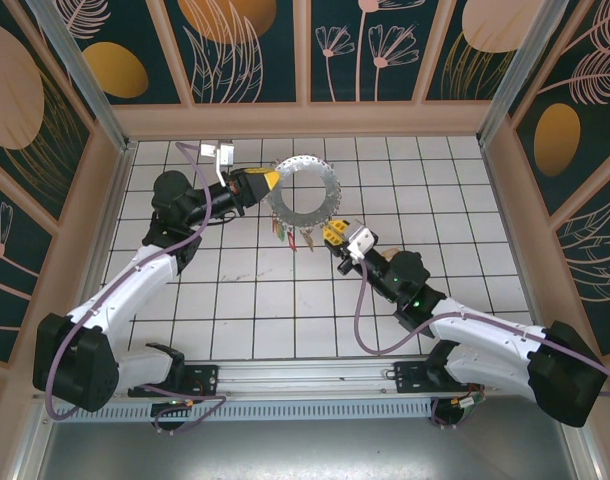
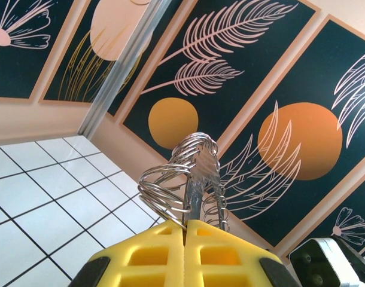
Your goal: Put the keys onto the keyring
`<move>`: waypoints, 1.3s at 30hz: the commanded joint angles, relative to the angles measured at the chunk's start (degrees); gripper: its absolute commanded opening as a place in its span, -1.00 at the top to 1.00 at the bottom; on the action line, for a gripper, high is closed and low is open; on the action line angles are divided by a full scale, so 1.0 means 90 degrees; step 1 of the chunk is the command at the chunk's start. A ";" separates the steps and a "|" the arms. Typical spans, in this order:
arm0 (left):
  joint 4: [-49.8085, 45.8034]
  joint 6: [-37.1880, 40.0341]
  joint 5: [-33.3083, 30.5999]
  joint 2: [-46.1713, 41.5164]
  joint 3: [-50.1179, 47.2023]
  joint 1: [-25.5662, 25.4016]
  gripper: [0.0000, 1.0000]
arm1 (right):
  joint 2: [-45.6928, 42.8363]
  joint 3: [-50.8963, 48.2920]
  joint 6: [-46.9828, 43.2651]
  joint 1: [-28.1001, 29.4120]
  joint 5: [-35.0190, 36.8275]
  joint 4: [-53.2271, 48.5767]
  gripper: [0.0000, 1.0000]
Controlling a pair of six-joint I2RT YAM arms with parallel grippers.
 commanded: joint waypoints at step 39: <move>0.0161 -0.0122 -0.0023 0.0080 0.0331 -0.0087 1.00 | 0.0304 -0.0110 -0.0565 0.0199 0.0579 0.1095 0.62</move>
